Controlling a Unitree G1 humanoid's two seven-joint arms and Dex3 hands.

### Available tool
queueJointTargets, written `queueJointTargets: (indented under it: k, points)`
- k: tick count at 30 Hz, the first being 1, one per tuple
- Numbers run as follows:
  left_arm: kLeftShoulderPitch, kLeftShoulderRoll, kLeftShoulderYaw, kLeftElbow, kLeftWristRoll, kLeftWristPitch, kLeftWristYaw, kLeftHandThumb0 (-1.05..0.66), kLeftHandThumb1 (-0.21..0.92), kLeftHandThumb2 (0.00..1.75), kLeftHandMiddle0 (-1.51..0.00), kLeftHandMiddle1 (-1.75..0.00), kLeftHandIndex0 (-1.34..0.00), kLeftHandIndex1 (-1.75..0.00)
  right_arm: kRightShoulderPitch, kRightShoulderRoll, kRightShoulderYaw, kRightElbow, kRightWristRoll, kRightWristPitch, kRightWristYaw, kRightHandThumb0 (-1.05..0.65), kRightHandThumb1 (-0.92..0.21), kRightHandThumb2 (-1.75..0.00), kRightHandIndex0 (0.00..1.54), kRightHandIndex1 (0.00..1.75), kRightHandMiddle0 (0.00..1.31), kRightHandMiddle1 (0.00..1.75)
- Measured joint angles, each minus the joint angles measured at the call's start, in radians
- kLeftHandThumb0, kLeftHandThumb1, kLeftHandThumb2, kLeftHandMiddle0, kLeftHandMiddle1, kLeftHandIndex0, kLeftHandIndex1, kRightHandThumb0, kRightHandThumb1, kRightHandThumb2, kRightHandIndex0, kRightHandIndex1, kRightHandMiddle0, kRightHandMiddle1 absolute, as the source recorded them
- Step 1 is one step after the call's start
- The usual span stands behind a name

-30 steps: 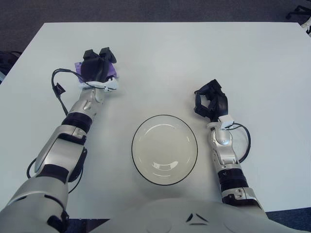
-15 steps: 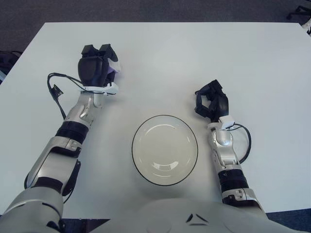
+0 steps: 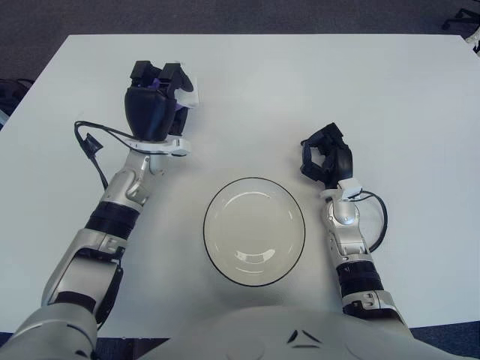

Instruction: Put the tissue paper into the plate.

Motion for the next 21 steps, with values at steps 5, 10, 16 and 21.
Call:
queueJointTargets:
  k: [5, 10, 16, 21]
  points:
    - [0.023, 0.000, 0.005, -0.065, 0.057, 0.008, 0.029, 0.00, 0.00, 1.64, -0.88, -1.65, -0.61, -1.75, -0.002, 0.001, 0.000, 0.002, 0.000, 0.000, -0.006, -0.41, -0.55, -1.03, 0.61, 1.37, 0.43, 1.75]
    - [0.080, 0.001, 0.014, -0.188, 0.120, 0.013, 0.042, 0.00, -0.02, 1.68, -0.88, -1.68, -0.64, -1.75, -0.008, 0.002, 0.000, 0.011, 0.000, -0.003, -0.011, -0.41, -0.55, -1.04, 0.61, 1.37, 0.43, 1.75]
    - [0.129, 0.001, 0.017, -0.287, 0.190, 0.011, 0.056, 0.00, -0.04, 1.70, -0.88, -1.68, -0.67, -1.75, -0.013, 0.003, 0.000, 0.024, 0.000, -0.005, -0.017, -0.41, -0.55, -1.03, 0.61, 1.37, 0.43, 1.75]
    - [0.156, 0.006, 0.029, -0.342, 0.199, -0.020, 0.061, 0.00, -0.05, 1.70, -0.89, -1.64, -0.70, -1.75, -0.019, 0.003, -0.001, 0.034, 0.000, -0.008, -0.017, -0.41, -0.55, -1.04, 0.61, 1.37, 0.43, 1.75]
